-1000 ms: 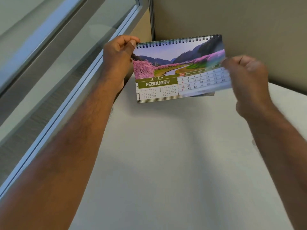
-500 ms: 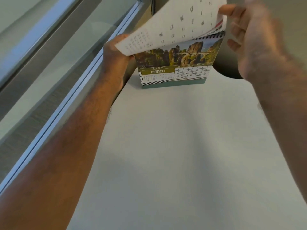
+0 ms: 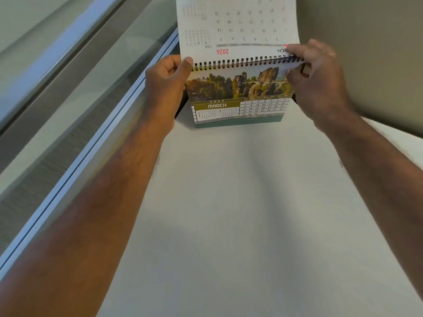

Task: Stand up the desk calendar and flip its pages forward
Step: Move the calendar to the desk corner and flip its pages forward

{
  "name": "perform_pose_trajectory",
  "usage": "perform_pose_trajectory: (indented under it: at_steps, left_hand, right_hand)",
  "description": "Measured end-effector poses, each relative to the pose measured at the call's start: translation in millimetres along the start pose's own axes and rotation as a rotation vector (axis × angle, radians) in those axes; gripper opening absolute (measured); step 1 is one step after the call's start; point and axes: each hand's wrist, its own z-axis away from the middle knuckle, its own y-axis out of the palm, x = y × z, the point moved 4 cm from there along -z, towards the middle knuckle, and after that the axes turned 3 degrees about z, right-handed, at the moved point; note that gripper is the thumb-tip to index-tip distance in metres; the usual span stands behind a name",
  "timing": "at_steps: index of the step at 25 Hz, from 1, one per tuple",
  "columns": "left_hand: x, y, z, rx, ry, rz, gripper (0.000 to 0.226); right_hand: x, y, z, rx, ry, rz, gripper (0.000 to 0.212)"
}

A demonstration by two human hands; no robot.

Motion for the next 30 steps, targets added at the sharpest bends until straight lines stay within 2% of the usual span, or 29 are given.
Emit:
perform_pose_trajectory:
  at_steps: [5,8,10,14,17,22,27,30]
  left_hand:
    - [-4,8,-3,-0.133,-0.065,-0.029,0.012]
    - [-11,11,-1,-0.184,-0.051,-0.011,0.015]
    - [-14,12,2,-0.180,0.011,-0.094,0.006]
    - [-6,10,4,-0.122,-0.016,-0.107,0.020]
    - [-4,7,3,-0.114,0.012,-0.165,0.025]
    - [-4,8,5,-0.116,0.056,-0.217,0.026]
    - [-5,7,5,-0.114,0.076,-0.228,0.027]
    - [-4,8,3,-0.105,0.070,-0.214,0.028]
  right_hand:
    - [-6,2,-3,-0.029,-0.046,0.117,0.043]
    - [-8,4,-4,-0.038,-0.065,0.147,0.045]
    - [-11,4,-3,-0.071,-0.081,0.135,0.047]
    - [-33,12,15,-0.196,0.042,-0.095,0.057]
    - [-56,34,40,-0.166,0.174,-0.216,0.055]
    - [-72,58,58,-0.083,0.268,-0.237,0.051]
    - [-76,41,51,-0.209,0.279,-0.219,0.038]
    - [-80,31,52,-0.227,0.289,-0.246,0.033]
